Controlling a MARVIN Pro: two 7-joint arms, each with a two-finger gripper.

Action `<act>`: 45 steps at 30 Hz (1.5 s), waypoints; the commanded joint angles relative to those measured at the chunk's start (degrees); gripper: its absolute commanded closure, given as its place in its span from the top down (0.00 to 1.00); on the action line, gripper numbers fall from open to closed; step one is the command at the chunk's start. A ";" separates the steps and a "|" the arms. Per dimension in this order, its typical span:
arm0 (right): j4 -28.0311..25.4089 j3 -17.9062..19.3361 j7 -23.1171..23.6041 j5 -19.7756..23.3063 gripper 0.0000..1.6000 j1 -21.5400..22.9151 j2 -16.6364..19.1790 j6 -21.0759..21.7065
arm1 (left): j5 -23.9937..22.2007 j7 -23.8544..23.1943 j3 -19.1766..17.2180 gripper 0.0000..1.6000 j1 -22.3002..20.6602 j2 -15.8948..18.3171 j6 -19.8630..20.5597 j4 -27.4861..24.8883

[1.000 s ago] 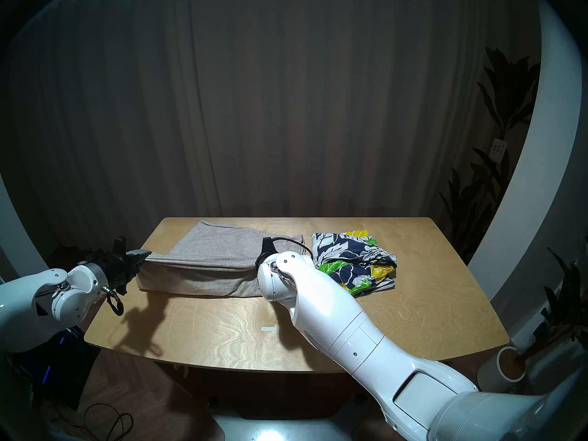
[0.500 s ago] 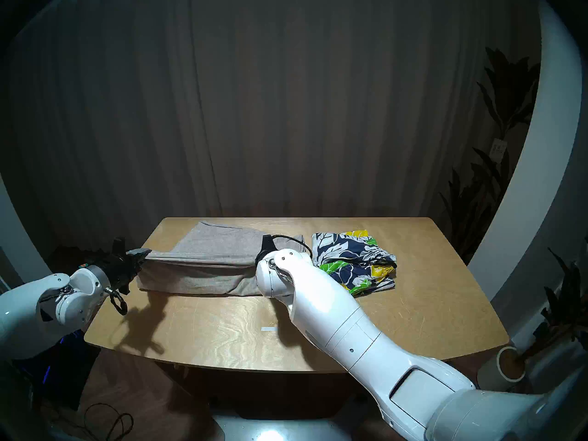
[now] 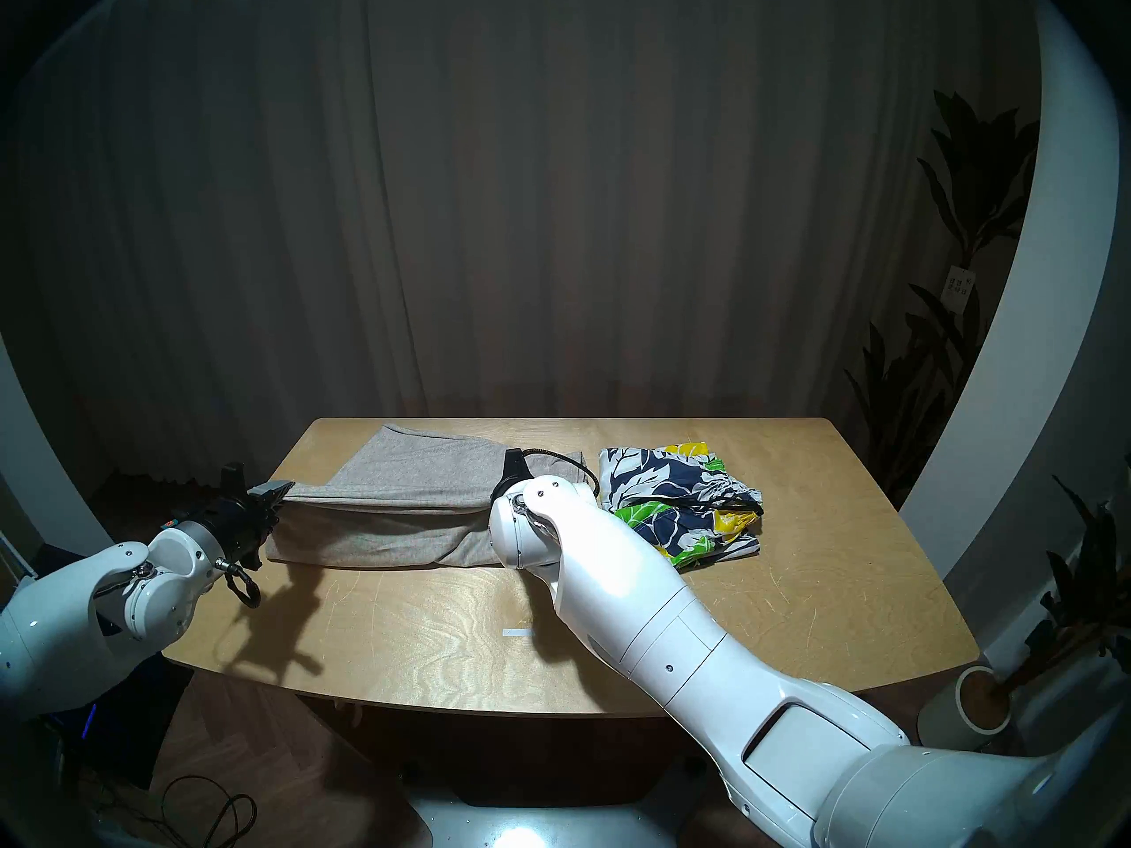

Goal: Fold pants twice and stack them

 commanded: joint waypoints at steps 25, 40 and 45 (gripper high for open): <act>3.75 0.52 1.99 -1.20 0.00 2.71 -3.40 -2.65 | 4.89 -4.31 6.72 0.00 -18.90 -19.12 -1.57 10.09; 5.91 1.86 2.87 -1.62 0.00 4.95 -3.96 -3.75 | 7.50 -4.61 8.57 0.00 -25.79 -26.50 -1.79 15.79; 6.78 2.53 3.32 -1.77 0.00 5.83 -3.95 -4.06 | 8.78 -4.71 9.16 0.00 -28.12 -29.44 -1.69 18.38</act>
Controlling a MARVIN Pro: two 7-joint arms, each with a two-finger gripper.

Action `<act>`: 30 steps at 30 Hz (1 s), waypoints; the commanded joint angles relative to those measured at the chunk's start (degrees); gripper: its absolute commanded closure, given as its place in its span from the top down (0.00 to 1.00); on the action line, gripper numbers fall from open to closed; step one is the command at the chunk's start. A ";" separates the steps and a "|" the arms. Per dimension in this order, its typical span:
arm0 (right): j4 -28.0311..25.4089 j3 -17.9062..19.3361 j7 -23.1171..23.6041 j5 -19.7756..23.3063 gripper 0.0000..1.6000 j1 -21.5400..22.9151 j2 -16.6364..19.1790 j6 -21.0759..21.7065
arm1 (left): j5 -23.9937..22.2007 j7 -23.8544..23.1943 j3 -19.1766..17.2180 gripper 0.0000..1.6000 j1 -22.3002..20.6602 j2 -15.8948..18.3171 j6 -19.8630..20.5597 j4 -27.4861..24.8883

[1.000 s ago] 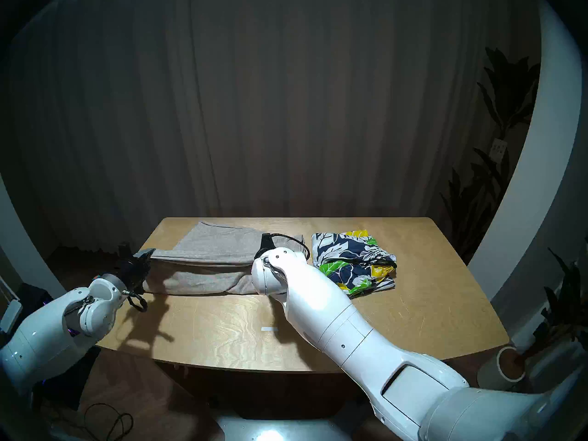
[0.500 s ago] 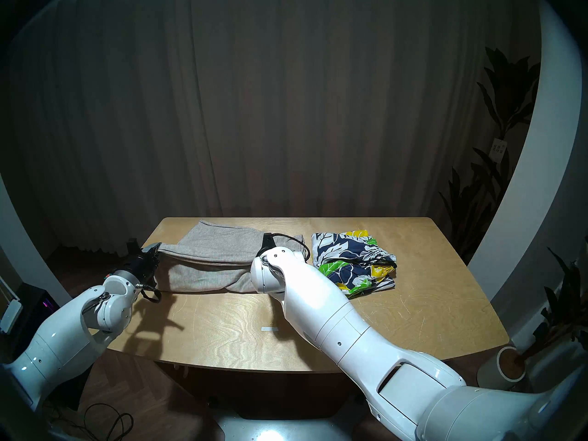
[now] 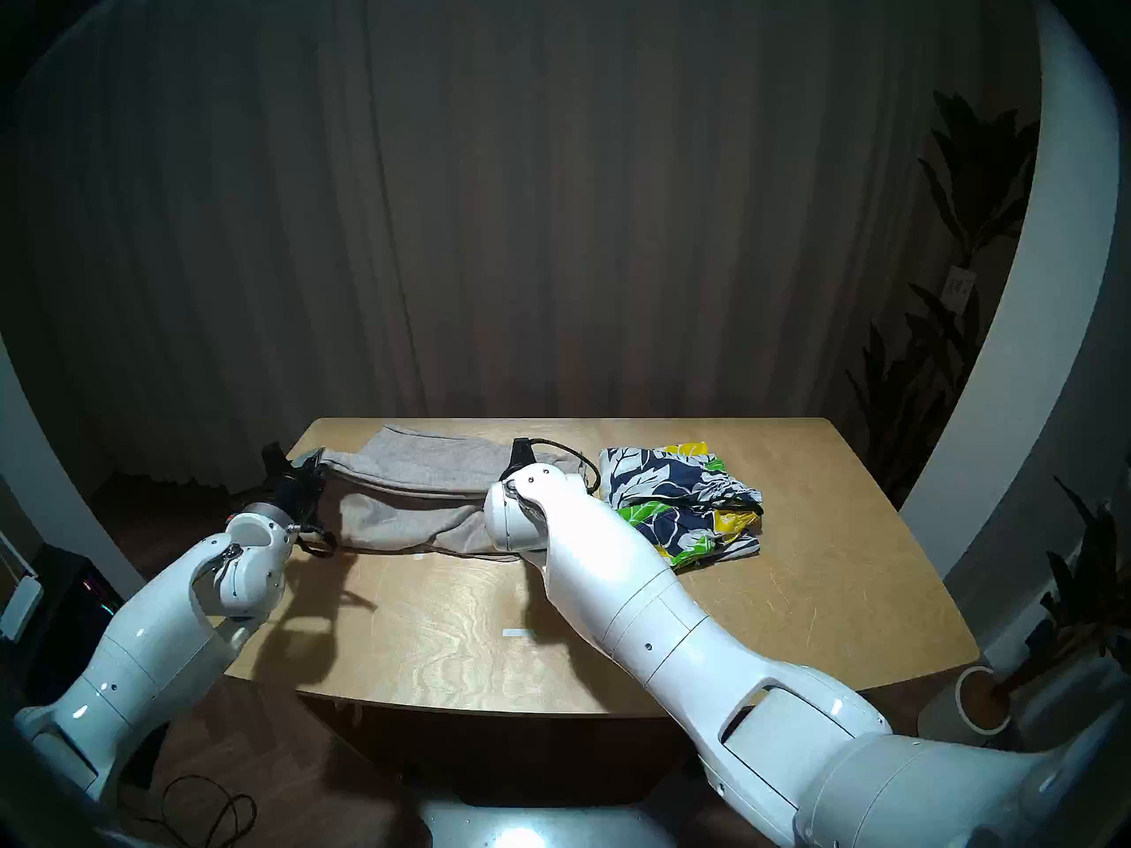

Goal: Fold pants twice and stack them

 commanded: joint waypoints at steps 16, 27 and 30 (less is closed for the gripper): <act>2.77 2.31 2.09 -0.49 0.00 4.46 -1.18 -0.89 | 4.78 -0.32 2.04 0.00 -13.99 -10.86 1.19 9.12; 3.53 3.63 2.99 -0.65 0.00 6.48 -1.13 -0.99 | 7.05 -0.44 2.26 0.00 -17.81 -14.43 1.87 13.78; 4.02 4.26 3.11 -0.37 0.00 6.96 -1.26 -1.05 | 7.77 -0.25 2.19 0.00 -19.33 -15.53 2.12 15.85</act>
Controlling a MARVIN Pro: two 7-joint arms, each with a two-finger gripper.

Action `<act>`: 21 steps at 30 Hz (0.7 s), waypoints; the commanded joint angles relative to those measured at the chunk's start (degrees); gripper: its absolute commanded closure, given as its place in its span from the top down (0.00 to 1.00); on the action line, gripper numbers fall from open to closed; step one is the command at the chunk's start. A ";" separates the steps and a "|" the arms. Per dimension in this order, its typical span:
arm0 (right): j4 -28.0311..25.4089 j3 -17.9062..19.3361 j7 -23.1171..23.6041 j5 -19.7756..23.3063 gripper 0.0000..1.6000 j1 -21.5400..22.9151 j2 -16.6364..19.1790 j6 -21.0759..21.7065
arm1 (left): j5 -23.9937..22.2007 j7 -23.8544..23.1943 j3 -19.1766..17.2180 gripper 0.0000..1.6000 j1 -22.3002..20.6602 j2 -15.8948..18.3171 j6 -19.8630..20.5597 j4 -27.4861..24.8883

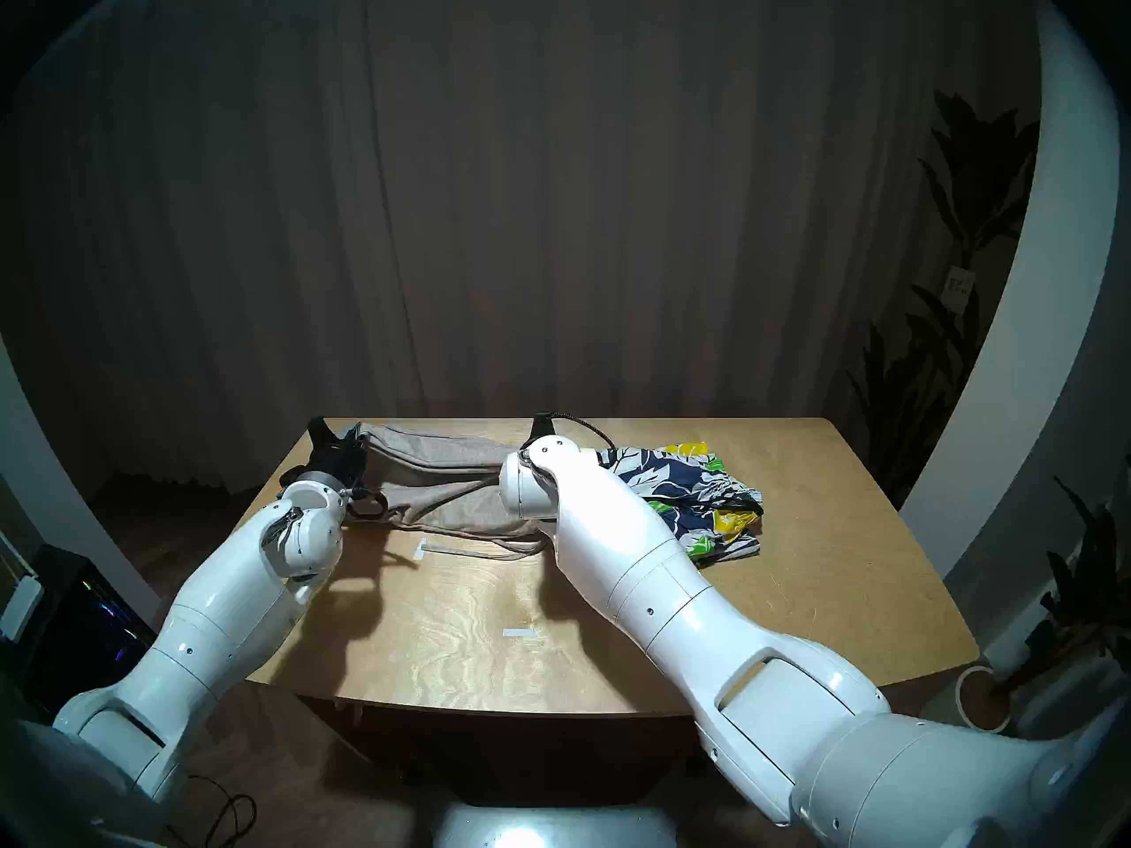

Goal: Fold pants twice and stack them

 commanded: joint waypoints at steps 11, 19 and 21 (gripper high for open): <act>1.85 3.06 0.57 0.94 0.00 4.80 -1.80 -0.08 | 3.47 1.24 0.06 0.00 -11.06 -6.12 0.70 8.79; 3.60 4.08 0.58 2.11 0.00 6.34 -2.49 -0.02 | 5.08 2.59 0.91 0.00 -14.62 -8.27 0.92 13.85; 4.17 4.31 0.62 2.49 0.00 6.73 -2.63 0.00 | 5.55 3.26 1.46 0.00 -16.29 -8.83 0.89 15.68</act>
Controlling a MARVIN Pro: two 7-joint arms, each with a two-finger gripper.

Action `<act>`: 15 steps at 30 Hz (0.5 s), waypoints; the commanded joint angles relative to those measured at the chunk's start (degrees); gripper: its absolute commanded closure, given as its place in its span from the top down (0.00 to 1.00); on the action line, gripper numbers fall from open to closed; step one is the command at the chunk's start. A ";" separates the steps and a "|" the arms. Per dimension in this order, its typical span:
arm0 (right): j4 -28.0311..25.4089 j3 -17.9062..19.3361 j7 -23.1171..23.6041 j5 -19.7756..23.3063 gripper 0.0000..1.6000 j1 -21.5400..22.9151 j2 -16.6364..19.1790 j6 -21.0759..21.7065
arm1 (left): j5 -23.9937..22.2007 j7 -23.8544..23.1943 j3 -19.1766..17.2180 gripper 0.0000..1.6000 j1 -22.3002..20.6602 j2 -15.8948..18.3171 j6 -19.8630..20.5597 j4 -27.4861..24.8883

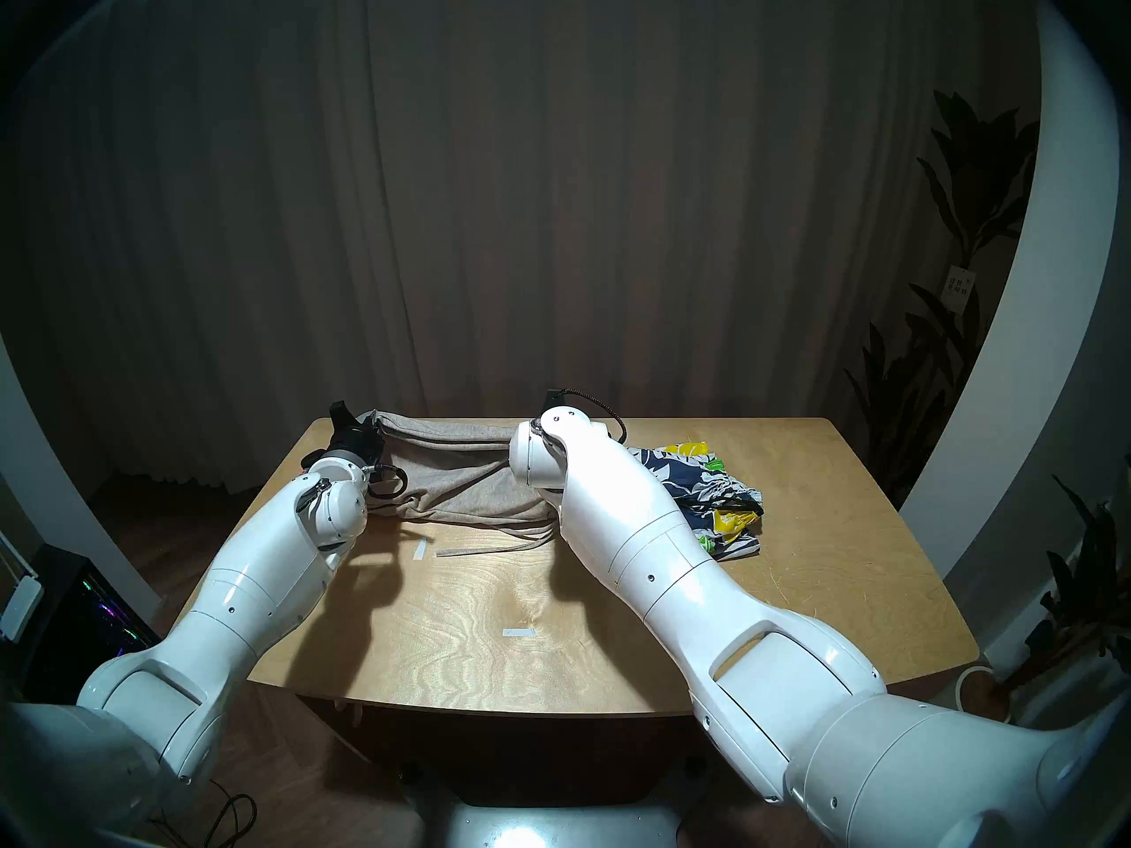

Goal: Fold pants twice and stack them

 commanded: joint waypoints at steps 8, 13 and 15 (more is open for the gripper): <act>3.04 1.92 0.62 1.76 0.13 4.53 -1.72 0.27 | 3.24 2.54 1.87 0.36 -9.33 -3.66 0.18 6.82; 4.78 2.36 0.75 2.55 0.32 5.30 -2.08 0.31 | 4.29 3.72 2.68 0.42 -11.29 -4.49 0.30 9.58; 5.59 2.52 0.80 2.90 0.41 5.66 -2.27 0.35 | 4.78 4.32 3.10 0.42 -12.39 -4.82 0.36 10.96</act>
